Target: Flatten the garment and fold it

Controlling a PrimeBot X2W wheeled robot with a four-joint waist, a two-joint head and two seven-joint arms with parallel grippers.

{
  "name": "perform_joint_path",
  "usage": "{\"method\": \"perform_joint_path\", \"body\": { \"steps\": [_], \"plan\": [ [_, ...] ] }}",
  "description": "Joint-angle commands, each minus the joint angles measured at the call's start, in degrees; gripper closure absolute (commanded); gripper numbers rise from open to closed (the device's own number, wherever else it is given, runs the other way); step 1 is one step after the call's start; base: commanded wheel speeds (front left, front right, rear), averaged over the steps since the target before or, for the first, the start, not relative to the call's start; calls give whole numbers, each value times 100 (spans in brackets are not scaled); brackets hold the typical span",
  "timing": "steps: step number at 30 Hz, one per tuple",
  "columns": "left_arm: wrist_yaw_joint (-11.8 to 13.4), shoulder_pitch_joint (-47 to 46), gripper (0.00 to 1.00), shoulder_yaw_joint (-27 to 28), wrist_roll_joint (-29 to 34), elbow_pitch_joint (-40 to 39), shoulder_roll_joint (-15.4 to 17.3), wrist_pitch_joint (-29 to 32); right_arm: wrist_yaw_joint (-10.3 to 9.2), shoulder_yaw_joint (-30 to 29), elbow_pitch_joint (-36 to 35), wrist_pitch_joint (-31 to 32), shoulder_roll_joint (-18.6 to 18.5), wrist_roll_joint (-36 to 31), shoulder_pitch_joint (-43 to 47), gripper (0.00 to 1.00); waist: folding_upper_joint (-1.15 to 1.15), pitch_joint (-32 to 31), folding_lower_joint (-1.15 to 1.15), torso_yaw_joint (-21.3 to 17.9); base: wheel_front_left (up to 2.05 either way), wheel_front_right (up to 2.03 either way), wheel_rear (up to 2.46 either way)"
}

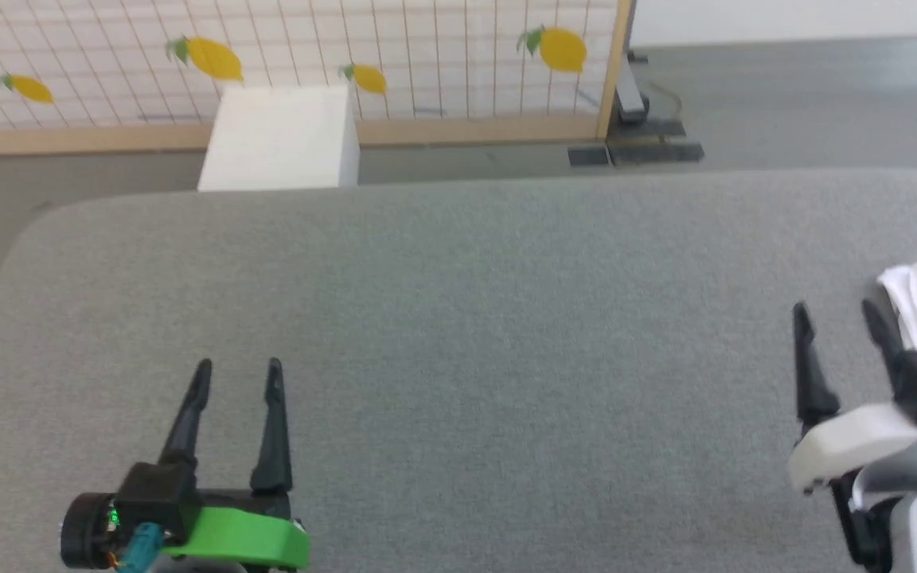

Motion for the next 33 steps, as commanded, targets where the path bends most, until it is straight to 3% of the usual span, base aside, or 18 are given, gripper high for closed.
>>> {"method": "perform_joint_path", "body": {
  "steps": [1,9,31,32,33],
  "plan": [
    [-45,55,0,-35,102,64,-10,-40,-10,51,-91,-15,33,-93,141,0,0,-212,1,155,0,0,0],
    [-51,102,0,-6,111,288,-245,-50,-10,134,-289,-124,79,-13,520,0,0,-257,1,248,0,0,0],
    [-271,32,0,198,341,579,-485,-52,-10,-5,256,-465,81,299,681,0,0,-57,1,270,0,0,0],
    [-237,28,100,180,285,576,-473,-23,0,0,244,-411,75,268,643,100,0,-62,1,275,0,0,0],
    [-233,27,100,180,275,577,-472,-22,0,-2,244,-404,74,267,643,100,0,-59,1,274,0,0,0]
  ]
}}
